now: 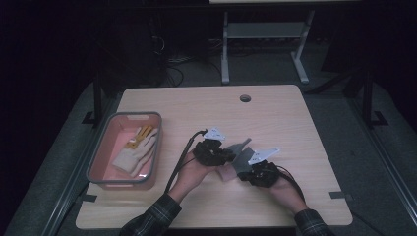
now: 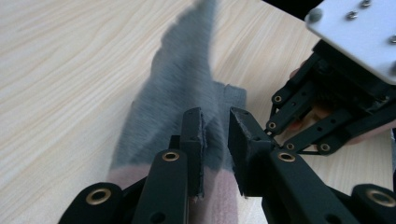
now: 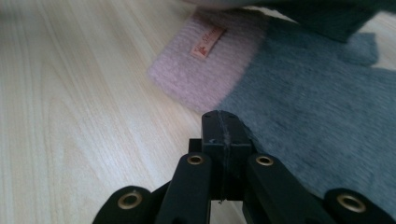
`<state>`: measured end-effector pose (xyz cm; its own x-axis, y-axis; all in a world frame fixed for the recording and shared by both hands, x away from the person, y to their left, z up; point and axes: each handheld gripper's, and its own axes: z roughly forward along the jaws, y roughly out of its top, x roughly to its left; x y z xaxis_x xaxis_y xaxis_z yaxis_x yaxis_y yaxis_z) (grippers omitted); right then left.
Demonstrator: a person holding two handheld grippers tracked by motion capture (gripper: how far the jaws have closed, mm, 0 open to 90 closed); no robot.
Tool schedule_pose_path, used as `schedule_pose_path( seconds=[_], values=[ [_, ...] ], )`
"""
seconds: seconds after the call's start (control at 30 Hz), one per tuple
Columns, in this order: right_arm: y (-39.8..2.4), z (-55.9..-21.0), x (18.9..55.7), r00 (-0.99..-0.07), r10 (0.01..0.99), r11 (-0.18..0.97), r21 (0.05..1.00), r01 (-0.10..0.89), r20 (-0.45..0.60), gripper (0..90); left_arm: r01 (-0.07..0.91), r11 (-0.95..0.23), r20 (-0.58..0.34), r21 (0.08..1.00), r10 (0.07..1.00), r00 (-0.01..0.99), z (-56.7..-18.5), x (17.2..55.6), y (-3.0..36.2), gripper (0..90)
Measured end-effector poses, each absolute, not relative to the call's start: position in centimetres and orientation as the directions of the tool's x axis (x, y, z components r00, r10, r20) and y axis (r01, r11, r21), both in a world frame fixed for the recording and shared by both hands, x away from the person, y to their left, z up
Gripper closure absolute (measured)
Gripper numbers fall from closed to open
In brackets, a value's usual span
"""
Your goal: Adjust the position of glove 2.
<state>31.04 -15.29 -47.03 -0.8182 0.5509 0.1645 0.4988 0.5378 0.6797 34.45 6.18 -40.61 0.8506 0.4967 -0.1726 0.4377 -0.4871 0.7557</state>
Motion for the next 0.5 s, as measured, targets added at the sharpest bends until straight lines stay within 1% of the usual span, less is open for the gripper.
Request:
schedule_pose_path(
  seconds=[0.1, 0.23, 0.33, 0.4, 0.47, 0.5],
  values=[
    [-15.9, -47.0, 31.0, -0.814, 0.559, 0.534, 0.683, 0.498, 0.157, 90.0, 0.44, -0.479, -0.178, 0.759, 0.498, 0.849, -40.6, 34.6, 6.4, 75.1],
    [-16.9, -46.7, 30.7, -0.802, 0.574, 0.521, 0.682, 0.513, 0.165, 90.0, 0.437, -0.487, -0.159, 0.756, 0.511, 0.845, -40.7, 34.8, 6.6, 74.8],
    [-17.9, -46.5, 30.4, -0.794, 0.586, 0.518, 0.68, 0.519, 0.16, 88.5, 0.431, -0.5, -0.139, 0.752, 0.518, 0.844, -40.9, 34.9, 6.6, 70.2],
    [-18.7, -46.4, 30.1, -0.786, 0.596, 0.514, 0.676, 0.528, 0.161, 84.2, 0.423, -0.514, -0.128, 0.747, 0.513, 0.849, -41.1, 35.1, 6.6, 65.9],
    [-19.7, -46.3, 29.8, -0.78, 0.604, 0.508, 0.674, 0.536, 0.165, 75.0, 0.406, -0.537, -0.112, 0.74, 0.496, 0.861, -41.5, 35.2, 6.4, 62.3],
    [-20.1, -46.2, 29.7, -0.772, 0.615, 0.503, 0.675, 0.54, 0.159, 72.0, 0.396, -0.546, -0.103, 0.738, 0.489, 0.866, -41.7, 35.3, 6.3, 60.8]
  ],
)
